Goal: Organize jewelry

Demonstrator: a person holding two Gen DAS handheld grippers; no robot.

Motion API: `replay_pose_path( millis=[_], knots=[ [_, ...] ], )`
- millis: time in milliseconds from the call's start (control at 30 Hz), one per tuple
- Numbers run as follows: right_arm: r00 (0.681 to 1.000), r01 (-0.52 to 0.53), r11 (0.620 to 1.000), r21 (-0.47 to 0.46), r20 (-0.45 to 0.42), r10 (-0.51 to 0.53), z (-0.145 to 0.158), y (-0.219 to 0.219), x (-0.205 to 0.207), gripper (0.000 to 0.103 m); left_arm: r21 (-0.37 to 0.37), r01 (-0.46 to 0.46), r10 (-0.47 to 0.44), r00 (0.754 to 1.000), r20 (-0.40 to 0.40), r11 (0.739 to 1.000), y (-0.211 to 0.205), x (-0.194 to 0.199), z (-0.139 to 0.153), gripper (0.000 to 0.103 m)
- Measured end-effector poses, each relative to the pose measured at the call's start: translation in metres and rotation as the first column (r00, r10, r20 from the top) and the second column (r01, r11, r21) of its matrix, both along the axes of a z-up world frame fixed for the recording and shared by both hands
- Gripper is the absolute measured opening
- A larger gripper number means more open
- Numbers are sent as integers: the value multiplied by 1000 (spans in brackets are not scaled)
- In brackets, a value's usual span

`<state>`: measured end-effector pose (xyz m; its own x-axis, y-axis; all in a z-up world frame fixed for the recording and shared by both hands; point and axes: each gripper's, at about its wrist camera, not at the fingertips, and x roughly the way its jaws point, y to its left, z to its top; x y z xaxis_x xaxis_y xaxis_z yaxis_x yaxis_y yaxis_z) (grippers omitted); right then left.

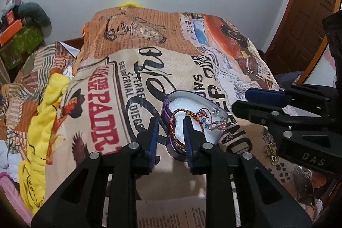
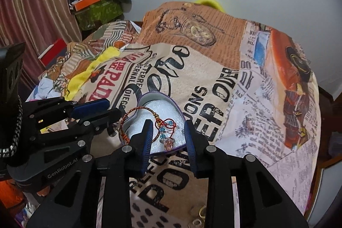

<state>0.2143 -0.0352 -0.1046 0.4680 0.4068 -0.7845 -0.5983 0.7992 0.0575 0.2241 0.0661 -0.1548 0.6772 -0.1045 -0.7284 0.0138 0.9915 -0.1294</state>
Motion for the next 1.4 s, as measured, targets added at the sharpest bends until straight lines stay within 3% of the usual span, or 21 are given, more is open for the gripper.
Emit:
replay_pose_path(
  millis=[667,1133,1400],
  knots=[
    [992,89,994,66,87,-95,34,-66,-45,27,39,61,-62,998,22,997,-47,-29,35,31],
    [988,153,986,59,4,-153,4,-115,-49,27,73,210,-205,976,-76,975,-113,-24,2,31],
    [988,103,992,67,-125,-94,-33,-112,-54,27,89,242,-228,964,-138,966,-118,-26,-24,31]
  ],
)
